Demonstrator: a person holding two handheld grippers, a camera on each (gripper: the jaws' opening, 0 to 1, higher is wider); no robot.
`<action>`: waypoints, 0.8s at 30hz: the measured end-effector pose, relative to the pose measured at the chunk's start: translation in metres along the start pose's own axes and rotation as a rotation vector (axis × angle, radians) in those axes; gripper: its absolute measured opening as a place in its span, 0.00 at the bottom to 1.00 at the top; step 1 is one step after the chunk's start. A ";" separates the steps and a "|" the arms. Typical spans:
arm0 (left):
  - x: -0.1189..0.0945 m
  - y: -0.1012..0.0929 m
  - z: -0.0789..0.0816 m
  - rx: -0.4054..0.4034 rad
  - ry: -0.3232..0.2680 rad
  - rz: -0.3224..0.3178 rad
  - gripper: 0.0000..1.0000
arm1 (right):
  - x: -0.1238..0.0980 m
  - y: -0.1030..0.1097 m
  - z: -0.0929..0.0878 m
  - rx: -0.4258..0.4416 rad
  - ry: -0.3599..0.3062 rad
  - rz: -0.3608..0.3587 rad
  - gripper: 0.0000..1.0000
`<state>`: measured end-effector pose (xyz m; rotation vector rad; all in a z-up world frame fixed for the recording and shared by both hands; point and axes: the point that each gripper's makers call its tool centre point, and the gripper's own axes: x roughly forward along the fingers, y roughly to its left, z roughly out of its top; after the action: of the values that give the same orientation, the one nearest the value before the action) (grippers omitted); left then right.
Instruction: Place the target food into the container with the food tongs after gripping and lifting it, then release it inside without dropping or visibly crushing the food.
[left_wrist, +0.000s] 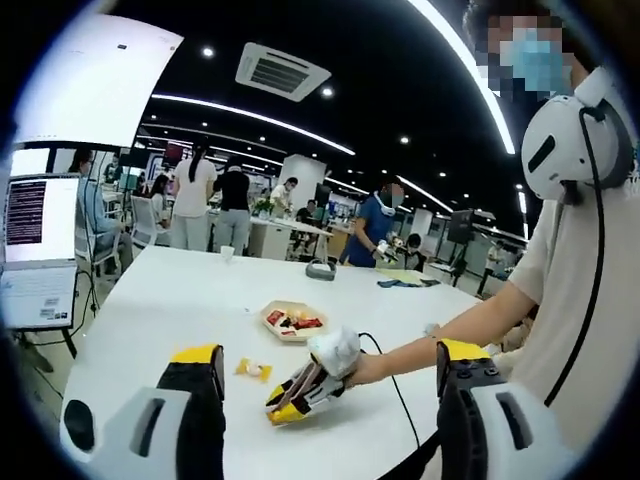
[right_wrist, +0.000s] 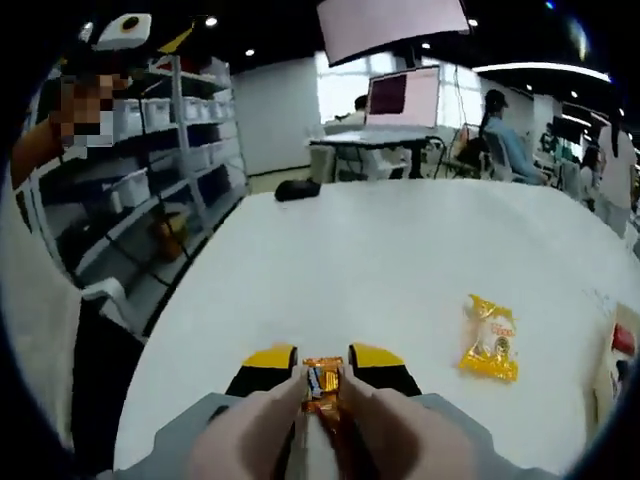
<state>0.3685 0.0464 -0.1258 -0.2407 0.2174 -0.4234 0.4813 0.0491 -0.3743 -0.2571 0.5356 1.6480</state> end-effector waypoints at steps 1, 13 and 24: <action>0.003 0.003 0.000 -0.007 0.001 0.013 0.90 | -0.001 -0.002 0.003 0.018 -0.014 -0.012 0.19; 0.007 -0.002 0.004 -0.006 -0.004 -0.021 0.90 | -0.029 -0.010 0.050 0.148 -0.207 -0.066 0.20; -0.005 -0.011 0.012 0.052 0.002 -0.022 0.90 | -0.070 -0.037 0.060 0.150 -0.281 -0.174 0.20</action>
<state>0.3629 0.0412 -0.1103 -0.1921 0.2053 -0.4501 0.5367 0.0201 -0.2971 0.0388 0.4081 1.4371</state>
